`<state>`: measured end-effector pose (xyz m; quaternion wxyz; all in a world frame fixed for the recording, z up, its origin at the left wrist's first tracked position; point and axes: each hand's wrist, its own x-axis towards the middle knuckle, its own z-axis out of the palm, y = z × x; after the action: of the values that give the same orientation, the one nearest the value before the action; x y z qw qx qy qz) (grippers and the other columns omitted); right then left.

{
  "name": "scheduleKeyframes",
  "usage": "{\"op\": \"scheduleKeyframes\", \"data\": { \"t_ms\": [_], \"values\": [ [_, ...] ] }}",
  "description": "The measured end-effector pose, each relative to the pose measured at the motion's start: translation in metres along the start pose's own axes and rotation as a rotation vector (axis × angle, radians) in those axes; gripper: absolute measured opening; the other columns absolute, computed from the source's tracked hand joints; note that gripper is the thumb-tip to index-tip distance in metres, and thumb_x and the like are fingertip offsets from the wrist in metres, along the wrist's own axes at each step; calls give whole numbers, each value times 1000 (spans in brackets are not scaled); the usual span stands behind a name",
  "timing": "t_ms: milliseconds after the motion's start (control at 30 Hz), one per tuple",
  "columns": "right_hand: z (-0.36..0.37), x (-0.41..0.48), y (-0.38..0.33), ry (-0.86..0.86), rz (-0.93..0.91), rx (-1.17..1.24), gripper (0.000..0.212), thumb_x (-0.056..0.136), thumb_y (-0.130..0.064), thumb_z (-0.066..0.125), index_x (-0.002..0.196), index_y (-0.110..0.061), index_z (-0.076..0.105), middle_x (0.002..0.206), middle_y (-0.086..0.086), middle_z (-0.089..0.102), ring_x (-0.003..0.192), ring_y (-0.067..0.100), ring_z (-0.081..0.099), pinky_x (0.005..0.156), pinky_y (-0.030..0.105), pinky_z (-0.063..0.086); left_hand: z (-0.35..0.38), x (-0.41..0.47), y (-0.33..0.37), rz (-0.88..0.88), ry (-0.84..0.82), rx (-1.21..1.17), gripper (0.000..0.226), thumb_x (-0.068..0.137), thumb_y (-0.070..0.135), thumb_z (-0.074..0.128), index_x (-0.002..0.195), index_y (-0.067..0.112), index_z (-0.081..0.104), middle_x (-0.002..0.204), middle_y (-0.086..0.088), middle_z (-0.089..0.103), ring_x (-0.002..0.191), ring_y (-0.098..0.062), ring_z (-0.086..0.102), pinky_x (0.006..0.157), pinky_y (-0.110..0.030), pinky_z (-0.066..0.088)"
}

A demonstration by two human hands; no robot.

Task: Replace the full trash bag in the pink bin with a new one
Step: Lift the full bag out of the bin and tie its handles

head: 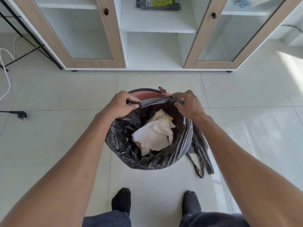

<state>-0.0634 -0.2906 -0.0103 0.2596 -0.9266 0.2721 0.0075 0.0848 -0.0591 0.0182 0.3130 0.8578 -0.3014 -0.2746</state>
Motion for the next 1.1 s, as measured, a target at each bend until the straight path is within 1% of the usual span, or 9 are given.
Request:
{"op": "scheduleKeyframes", "data": {
  "t_ms": [100,300,500,633,700,767,833,967,1100],
  "values": [
    [7,1,-3,-5,-5,-32,40,93,-23,62,131,-34,61,116,8,54,91,26,63,79,35,53,2,-2,1,-5,-12,9,26,88,9,71,113,13,74,112,3,71,91,-1,57,79,-6,38],
    [10,7,-12,126,-19,-138,19,93,-24,65,110,-23,73,109,11,62,101,31,58,85,41,47,2,-2,-2,-11,-3,38,25,87,10,72,112,16,75,113,2,71,98,-7,60,88,-18,40],
    [5,5,8,91,66,-203,27,96,-38,59,109,-16,69,110,17,61,106,37,55,87,45,45,2,-5,-33,-161,52,243,33,82,35,76,112,23,68,110,-1,72,102,-22,67,88,-36,51],
    [-2,1,22,52,118,-181,37,92,-53,59,89,-16,68,96,12,65,95,34,61,86,42,48,3,-9,-40,-225,113,294,47,85,45,70,123,19,66,122,-6,68,105,-27,65,83,-34,50],
    [-3,-1,27,13,178,-67,44,89,-57,62,76,-15,62,85,10,68,82,31,64,75,39,53,1,-10,-39,-232,148,262,47,85,44,70,124,18,66,127,-7,66,111,-28,63,87,-36,50],
    [-4,-4,32,-2,240,66,54,86,-57,66,72,-4,61,71,11,64,70,29,60,62,35,47,-3,-13,-40,-251,168,229,47,82,44,73,122,18,68,126,-6,66,109,-28,64,87,-36,51],
    [-6,-9,35,9,298,174,58,83,-57,68,72,0,61,64,9,58,62,24,51,55,31,37,-7,-18,-44,-276,175,180,47,77,47,76,115,19,71,116,-5,70,102,-26,65,85,-36,52],
    [-15,-18,34,28,348,266,56,84,-55,69,76,0,62,59,3,56,55,16,47,49,27,33,-13,-26,-42,-312,169,100,28,74,46,79,84,20,72,73,0,71,72,-22,68,65,-30,50],
    [-19,-24,32,-6,361,369,47,81,-58,71,80,-12,62,64,1,56,55,15,45,50,28,32,-15,-34,-40,-350,192,137,24,78,44,75,80,21,71,69,-4,70,68,-26,68,58,-30,47]
  ]
}}
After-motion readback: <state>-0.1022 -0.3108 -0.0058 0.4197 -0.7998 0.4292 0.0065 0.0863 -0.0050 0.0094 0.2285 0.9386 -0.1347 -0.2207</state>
